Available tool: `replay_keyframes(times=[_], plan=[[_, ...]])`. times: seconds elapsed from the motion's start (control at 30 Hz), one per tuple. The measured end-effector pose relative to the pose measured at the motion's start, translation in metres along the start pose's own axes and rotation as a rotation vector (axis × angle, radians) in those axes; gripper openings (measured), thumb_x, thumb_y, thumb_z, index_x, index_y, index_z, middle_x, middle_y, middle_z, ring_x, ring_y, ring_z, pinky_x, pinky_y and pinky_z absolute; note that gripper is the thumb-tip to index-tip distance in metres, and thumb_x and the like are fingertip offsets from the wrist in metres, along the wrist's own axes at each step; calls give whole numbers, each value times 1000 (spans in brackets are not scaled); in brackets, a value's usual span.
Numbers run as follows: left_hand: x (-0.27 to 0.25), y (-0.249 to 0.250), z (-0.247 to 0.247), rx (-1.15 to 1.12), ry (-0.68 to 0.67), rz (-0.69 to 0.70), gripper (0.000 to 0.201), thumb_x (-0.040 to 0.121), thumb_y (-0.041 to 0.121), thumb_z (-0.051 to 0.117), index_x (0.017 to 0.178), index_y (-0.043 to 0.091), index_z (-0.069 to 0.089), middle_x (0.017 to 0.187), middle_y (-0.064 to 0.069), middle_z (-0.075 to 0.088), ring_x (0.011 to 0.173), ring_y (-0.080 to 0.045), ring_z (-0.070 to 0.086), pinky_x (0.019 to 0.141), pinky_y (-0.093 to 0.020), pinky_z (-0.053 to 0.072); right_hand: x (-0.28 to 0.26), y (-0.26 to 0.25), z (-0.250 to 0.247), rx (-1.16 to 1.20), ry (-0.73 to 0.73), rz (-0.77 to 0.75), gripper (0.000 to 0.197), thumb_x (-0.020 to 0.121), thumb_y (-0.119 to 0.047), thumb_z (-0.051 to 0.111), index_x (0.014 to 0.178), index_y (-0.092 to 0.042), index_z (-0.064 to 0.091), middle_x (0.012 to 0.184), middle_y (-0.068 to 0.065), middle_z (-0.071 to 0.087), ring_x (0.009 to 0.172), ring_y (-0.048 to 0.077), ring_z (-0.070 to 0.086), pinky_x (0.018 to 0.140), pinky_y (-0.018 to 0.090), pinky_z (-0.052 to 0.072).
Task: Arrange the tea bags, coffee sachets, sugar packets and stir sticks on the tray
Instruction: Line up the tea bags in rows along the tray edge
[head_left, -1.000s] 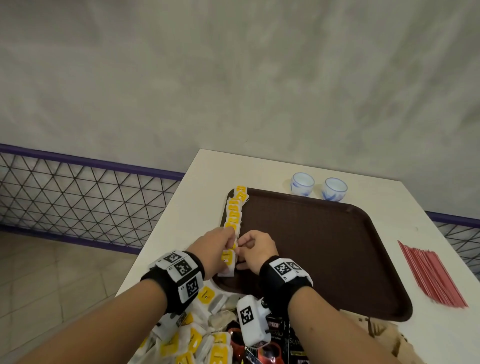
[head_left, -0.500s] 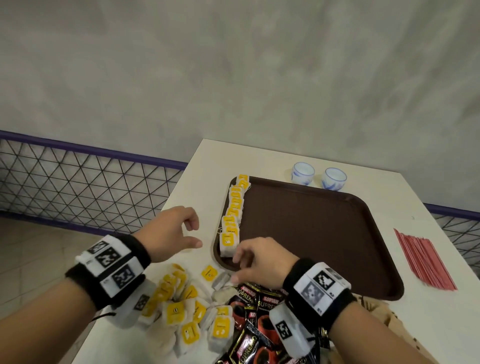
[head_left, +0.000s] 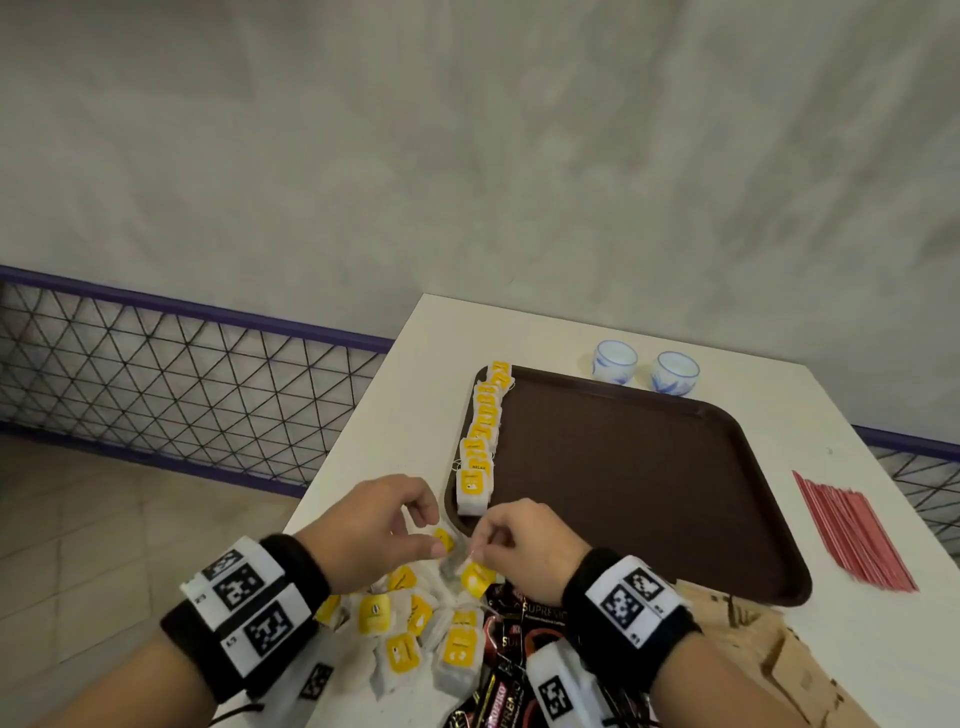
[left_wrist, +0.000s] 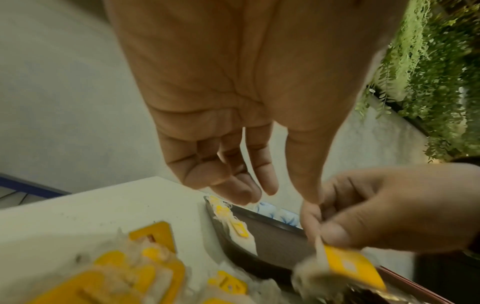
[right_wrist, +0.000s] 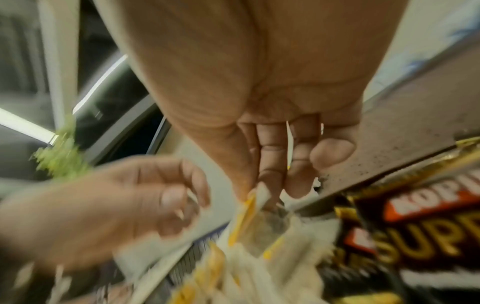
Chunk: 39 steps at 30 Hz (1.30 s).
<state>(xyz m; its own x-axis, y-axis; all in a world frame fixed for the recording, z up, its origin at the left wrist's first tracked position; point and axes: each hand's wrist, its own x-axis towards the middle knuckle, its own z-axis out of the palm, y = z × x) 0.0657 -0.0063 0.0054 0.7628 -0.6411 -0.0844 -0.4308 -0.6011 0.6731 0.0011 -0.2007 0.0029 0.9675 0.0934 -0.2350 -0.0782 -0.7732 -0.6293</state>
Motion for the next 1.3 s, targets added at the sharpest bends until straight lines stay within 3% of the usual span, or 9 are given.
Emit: replay_keyframes(times=[0.2, 0.33, 0.43, 0.57, 0.63, 0.77, 0.93, 1.1, 1.3], plan=[[2, 22, 26, -65, -15, 75, 35, 73, 43, 74, 104, 34, 61, 105, 18, 59, 95, 1, 52, 70, -10, 39, -8, 0, -17, 224, 69, -36, 20, 87, -13, 65, 72, -26, 65, 68, -12, 60, 60, -7, 54, 60, 9, 39], [11, 29, 37, -33, 30, 76, 20, 76, 35, 73, 84, 18, 65, 82, 6, 61, 76, -7, 53, 72, -23, 44, -12, 0, -18, 308, 81, -46, 18, 86, -12, 66, 74, -26, 64, 70, -10, 60, 64, -2, 53, 65, 15, 43], [14, 24, 39, -162, 35, 31, 17, 75, 29, 76, 69, 19, 63, 62, 8, 55, 58, -3, 45, 58, -19, 42, -16, 6, -19, 453, 96, -34, 17, 79, -12, 76, 90, -20, 65, 77, -3, 64, 67, 4, 57, 65, 18, 48], [18, 17, 43, -447, 49, -39, 22, 71, 19, 80, 75, 6, 63, 68, -4, 59, 59, -12, 53, 54, -26, 45, -18, 13, -16, 460, 109, -5, 11, 77, -13, 77, 85, -14, 69, 77, -1, 67, 71, 9, 60, 71, 23, 51], [19, 17, 44, -478, 26, -37, 21, 69, 18, 81, 73, 12, 61, 68, -10, 58, 59, -16, 53, 53, -27, 46, -15, 14, -15, 487, 115, 14, 5, 82, -11, 73, 83, -12, 69, 74, 1, 68, 69, 13, 63, 67, 24, 51], [19, 9, 32, -408, 123, -61, 24, 67, 23, 83, 80, 21, 63, 85, -6, 69, 69, -14, 63, 63, -22, 51, 1, 22, -20, 492, 230, 123, 9, 87, -6, 65, 82, -14, 64, 75, 8, 68, 67, 15, 64, 59, 24, 49], [9, -23, -5, -271, 318, -178, 18, 73, 26, 79, 81, 21, 63, 83, 4, 67, 71, -14, 65, 63, -22, 48, 28, 33, -22, 313, 286, 207, 20, 88, -6, 61, 74, -20, 58, 74, 2, 65, 61, 10, 61, 56, 20, 45], [-8, -53, -26, -59, 268, -291, 22, 72, 31, 79, 83, 25, 61, 85, 8, 65, 72, -9, 61, 62, -20, 42, 47, 28, -9, 226, 205, 241, 23, 88, -5, 62, 72, -21, 56, 67, -2, 60, 57, 9, 59, 52, 19, 45], [-16, -63, -24, -41, 217, -368, 23, 73, 33, 78, 87, 27, 61, 91, 10, 63, 76, -9, 59, 65, -20, 42, 60, 23, 3, 241, 252, 274, 25, 87, -4, 60, 69, -21, 56, 65, 0, 61, 65, 19, 65, 72, 38, 60]])
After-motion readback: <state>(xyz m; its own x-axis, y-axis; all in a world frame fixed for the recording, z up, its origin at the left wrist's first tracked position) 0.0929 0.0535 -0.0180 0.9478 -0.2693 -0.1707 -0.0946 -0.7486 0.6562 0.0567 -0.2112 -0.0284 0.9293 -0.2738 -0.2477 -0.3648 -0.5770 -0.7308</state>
